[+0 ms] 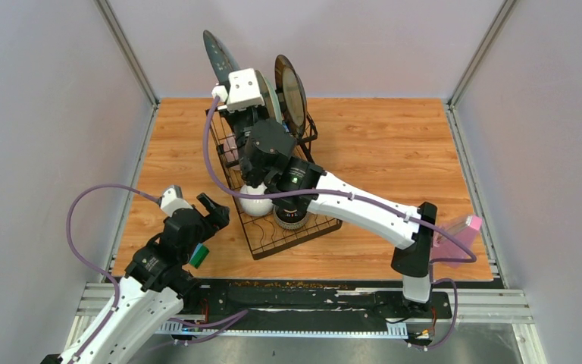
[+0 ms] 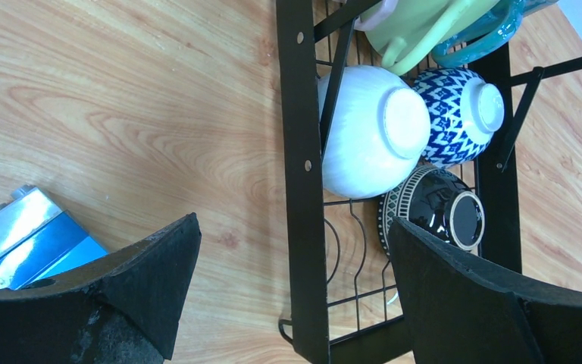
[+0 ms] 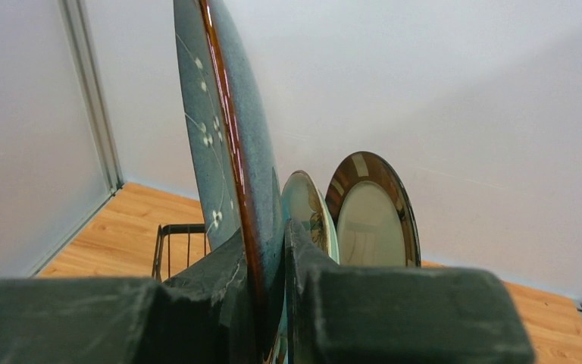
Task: Load the mixed dishes into the dish rack
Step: Insert the plate into the dish rack.
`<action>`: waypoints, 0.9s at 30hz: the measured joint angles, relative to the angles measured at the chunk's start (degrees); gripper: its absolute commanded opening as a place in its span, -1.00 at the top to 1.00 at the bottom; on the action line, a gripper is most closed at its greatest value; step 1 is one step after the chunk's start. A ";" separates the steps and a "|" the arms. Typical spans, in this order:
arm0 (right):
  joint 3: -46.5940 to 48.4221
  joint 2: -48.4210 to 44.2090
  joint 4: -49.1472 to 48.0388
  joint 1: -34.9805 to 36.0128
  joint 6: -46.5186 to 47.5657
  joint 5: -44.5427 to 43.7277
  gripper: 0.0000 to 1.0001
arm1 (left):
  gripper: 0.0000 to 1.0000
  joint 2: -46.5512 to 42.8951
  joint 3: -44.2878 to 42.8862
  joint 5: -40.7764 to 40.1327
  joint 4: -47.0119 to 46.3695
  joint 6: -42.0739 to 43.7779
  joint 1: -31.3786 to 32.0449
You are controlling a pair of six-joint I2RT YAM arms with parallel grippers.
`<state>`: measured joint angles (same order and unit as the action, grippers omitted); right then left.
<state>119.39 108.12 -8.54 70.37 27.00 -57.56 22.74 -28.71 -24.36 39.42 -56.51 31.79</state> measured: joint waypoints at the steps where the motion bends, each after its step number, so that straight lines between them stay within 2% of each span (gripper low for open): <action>1: 0.57 0.57 -0.48 -0.11 -0.02 -0.46 1.00 | -1.00 0.04 0.00 0.07 -0.09 0.00 0.00; 17: 6.47 12.28 -3.21 -1.86 -1.68 -4.83 1.00 | -1.00 0.35 0.00 0.96 -1.05 -0.07 0.00; 27: 6.67 13.62 1.88 -3.45 -7.65 -5.46 1.00 | -1.00 -0.02 0.00 1.22 -1.07 -0.20 0.00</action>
<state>126.06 121.73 -6.66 66.92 19.35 -63.02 22.72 -28.71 -23.14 38.35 -56.71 31.79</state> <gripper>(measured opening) 0.135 0.997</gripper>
